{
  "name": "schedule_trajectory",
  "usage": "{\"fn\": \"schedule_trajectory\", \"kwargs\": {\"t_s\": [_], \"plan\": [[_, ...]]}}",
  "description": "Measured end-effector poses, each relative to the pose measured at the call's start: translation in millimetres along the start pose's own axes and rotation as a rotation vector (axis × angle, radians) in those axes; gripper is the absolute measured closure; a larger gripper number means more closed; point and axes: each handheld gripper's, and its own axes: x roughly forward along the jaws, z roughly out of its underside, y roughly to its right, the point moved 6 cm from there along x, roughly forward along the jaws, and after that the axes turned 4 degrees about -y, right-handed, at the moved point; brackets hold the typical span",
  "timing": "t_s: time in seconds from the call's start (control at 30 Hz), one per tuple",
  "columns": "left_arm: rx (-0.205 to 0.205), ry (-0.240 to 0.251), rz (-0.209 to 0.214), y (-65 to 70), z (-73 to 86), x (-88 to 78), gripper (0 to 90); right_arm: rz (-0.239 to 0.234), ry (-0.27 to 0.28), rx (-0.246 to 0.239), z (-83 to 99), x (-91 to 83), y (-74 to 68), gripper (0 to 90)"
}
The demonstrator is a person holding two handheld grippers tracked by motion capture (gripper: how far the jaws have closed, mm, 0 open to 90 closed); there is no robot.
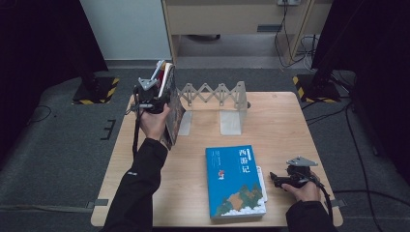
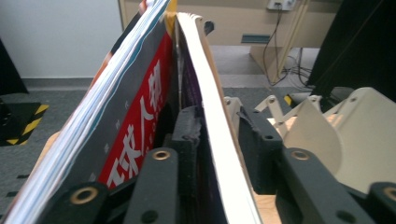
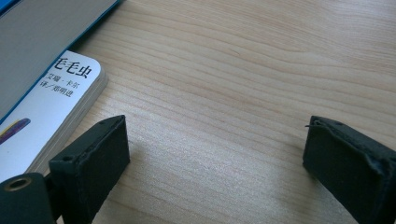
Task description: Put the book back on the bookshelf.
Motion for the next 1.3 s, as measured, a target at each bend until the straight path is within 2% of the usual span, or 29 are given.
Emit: {"fn": "schedule_trajectory", "kwargs": {"t_s": [0.23, 0.5, 0.73, 0.77, 0.97, 1.0, 1.1, 1.3], "plan": [[0.02, 0.045, 0.008, 2.2, -4.1, -25.2, 63.2, 0.0, 0.0, 0.0, 0.0, 0.0, 0.0, 7.3], [0.059, 0.077, 0.064, 10.1, -5.2, -57.5, 56.9, 0.001, -0.001, -0.003, -0.1, 0.2, 0.0, 6.9], [0.087, 0.104, 0.107, 14.2, 4.6, -82.2, 51.2, 0.001, -0.002, -0.002, -0.1, 0.2, 0.0, 6.9], [0.091, 0.104, 0.108, 14.7, 7.2, -85.1, 50.3, 0.001, -0.002, -0.002, -0.1, 0.2, 0.0, 6.9], [0.075, 0.091, 0.175, 17.3, 32.0, -97.4, 46.3, 0.004, -0.012, 0.007, -0.7, 0.2, -0.1, 6.6], [0.078, 0.087, 0.174, 16.9, 36.6, -98.1, 46.0, 0.004, -0.019, 0.007, -0.9, -0.2, 0.2, 7.1], [0.076, 0.067, 0.182, 15.2, 48.9, -97.7, 43.9, 0.01, -0.032, 0.014, -1.8, -1.8, 1.3, 10.8], [0.07, 0.011, 0.217, 15.6, 80.3, -91.2, 40.7, 0.007, -0.02, 0.058, -4.7, -4.7, 1.4, 12.4]]}}
